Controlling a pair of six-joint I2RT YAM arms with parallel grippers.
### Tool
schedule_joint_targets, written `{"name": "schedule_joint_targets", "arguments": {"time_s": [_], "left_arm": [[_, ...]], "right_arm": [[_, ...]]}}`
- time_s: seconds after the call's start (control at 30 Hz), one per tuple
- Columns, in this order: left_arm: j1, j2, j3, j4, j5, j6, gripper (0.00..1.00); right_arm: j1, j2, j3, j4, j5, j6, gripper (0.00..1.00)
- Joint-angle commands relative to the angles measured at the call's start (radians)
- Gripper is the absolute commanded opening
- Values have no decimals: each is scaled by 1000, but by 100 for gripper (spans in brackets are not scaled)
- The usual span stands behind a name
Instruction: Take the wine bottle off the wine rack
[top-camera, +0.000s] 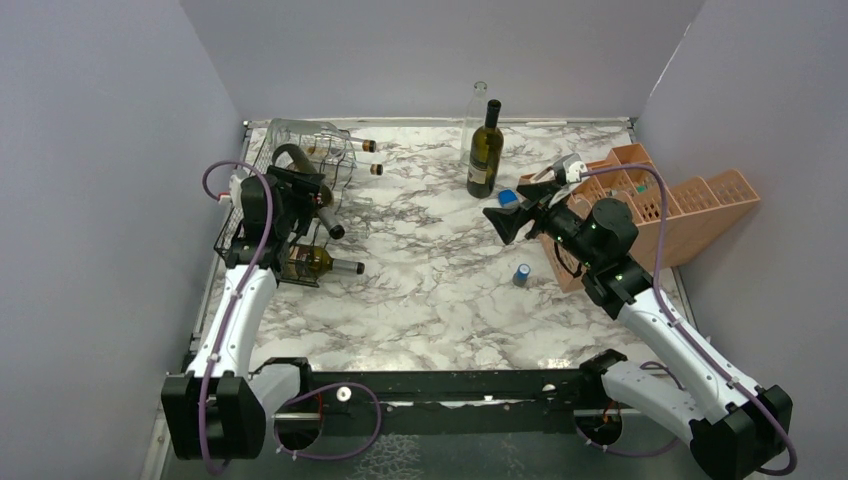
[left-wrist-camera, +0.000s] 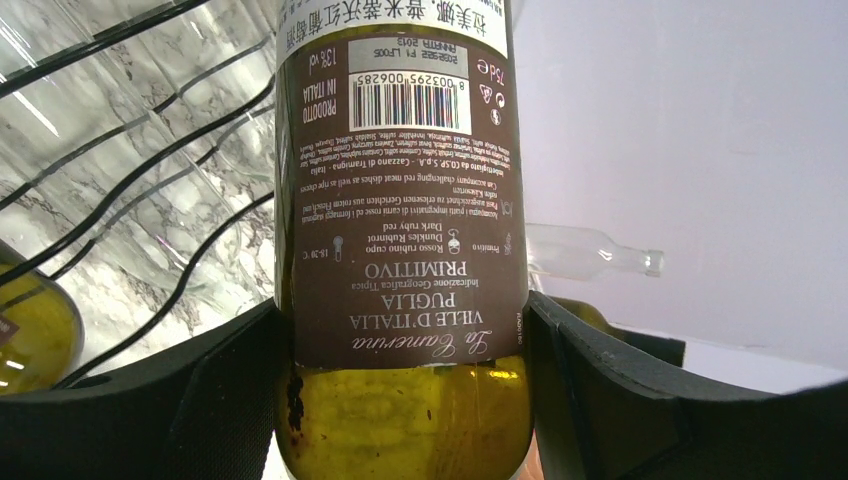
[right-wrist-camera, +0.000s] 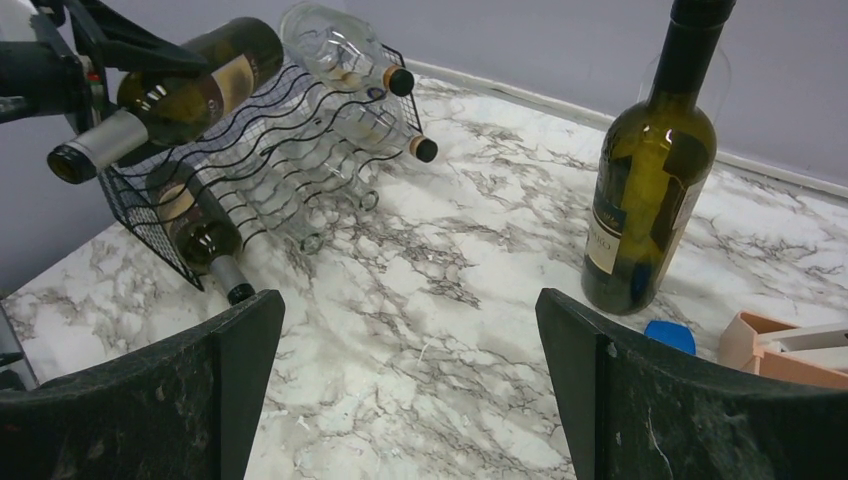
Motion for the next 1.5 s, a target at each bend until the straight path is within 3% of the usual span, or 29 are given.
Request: {"name": "schedule_joint_targets", "arguments": {"time_s": [0.0,0.47,0.73,1.07,1.27,1.47], "left_arm": [[6,-83,-3,53,54,22,52],[-62,-144,-3,52,361,44,52],[-149,-159,-1,61,434,38,52],[-280,-50,-53,155,524,-16,52],[-323,-34,-107,169,545,-30,52],[-346,-28,-137,172,545,-28,52]], "right_arm": [[-4,-14,15,-9,-1,6,100],[-4,203,140,-54,-380,-31,99],[2,271,177,-51,-478,-22,100],[256,344,246,-43,-200,-162,100],[451,301,163,65,-97,-472,100],[509,330,192,39,-192,-650,100]]}}
